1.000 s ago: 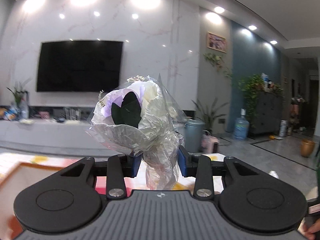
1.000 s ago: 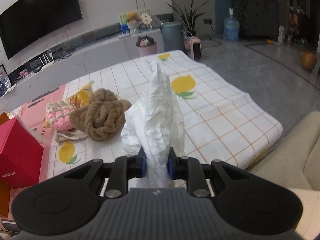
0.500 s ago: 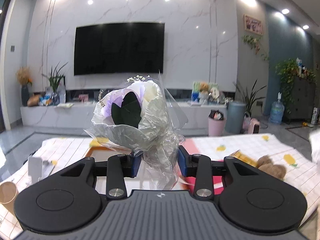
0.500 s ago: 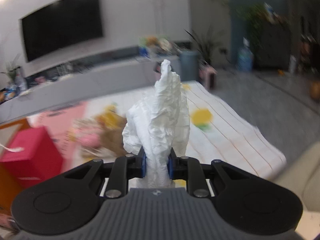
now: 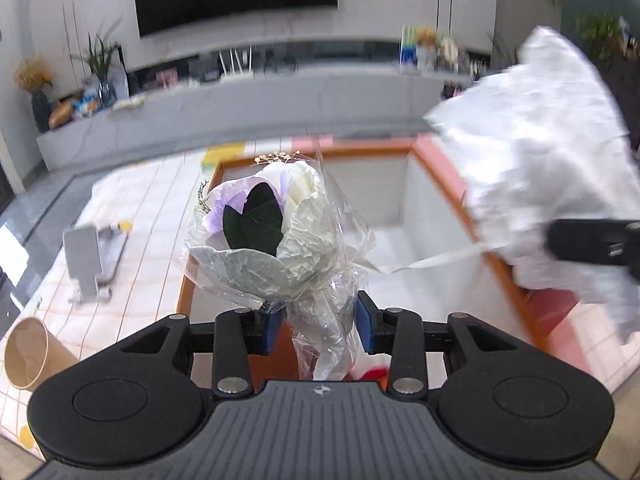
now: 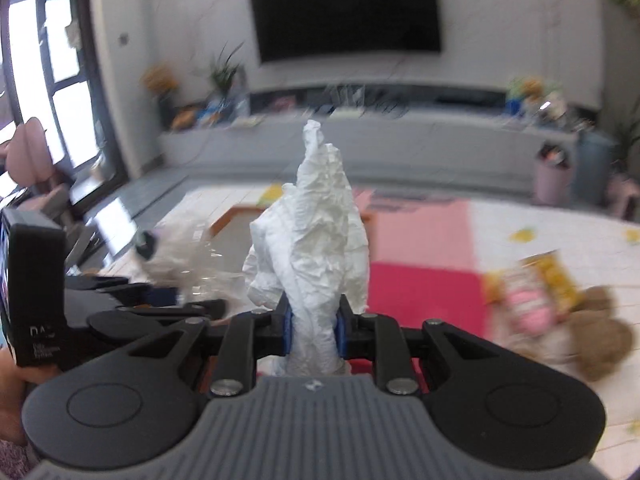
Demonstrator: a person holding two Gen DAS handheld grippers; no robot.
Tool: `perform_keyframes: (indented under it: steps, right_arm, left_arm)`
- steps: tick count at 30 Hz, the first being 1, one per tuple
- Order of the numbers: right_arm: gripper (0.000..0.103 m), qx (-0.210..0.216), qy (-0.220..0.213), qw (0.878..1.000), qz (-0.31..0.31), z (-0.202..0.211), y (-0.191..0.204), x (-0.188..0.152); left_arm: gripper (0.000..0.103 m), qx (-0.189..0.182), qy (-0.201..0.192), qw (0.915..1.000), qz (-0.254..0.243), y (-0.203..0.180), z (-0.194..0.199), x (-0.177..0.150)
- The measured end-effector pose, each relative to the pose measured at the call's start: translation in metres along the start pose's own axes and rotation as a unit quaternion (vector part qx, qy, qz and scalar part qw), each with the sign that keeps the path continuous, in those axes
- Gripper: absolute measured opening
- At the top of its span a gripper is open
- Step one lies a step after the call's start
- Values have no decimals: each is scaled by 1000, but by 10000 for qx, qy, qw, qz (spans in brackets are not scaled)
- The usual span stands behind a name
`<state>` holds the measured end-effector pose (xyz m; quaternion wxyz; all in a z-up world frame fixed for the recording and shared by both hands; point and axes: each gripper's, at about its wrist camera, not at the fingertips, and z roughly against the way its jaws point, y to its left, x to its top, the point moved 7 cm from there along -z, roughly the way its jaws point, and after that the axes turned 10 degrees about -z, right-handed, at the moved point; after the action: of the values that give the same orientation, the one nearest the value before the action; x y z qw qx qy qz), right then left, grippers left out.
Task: Organize soft objects
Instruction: 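Lift the bouquet and tissue and carry both toward the orange box, then open the left tool to drop the bouquet into the box while the right tool lowers the tissue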
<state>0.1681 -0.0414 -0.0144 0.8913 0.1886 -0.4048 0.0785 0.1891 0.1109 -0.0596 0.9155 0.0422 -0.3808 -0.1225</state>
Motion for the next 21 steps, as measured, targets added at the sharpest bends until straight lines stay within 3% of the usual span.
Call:
perform_keyframes:
  steps: [2, 8, 12, 21]
  right_arm:
    - [19, -76, 230, 9996, 107, -24, 10, -7]
    - [19, -212, 850, 9961, 143, -76, 19, -14]
    - [18, -302, 1041, 9941, 96, -97, 22, -14]
    - [19, -679, 1067, 9915, 301, -102, 20, -23]
  left_arm:
    - [43, 111, 254, 9996, -81, 2, -7, -6]
    - [44, -132, 763, 9965, -300, 2, -13, -28]
    - [46, -379, 908, 9947, -297, 4, -15, -33]
    - [67, -179, 903, 9947, -454, 2, -26, -29]
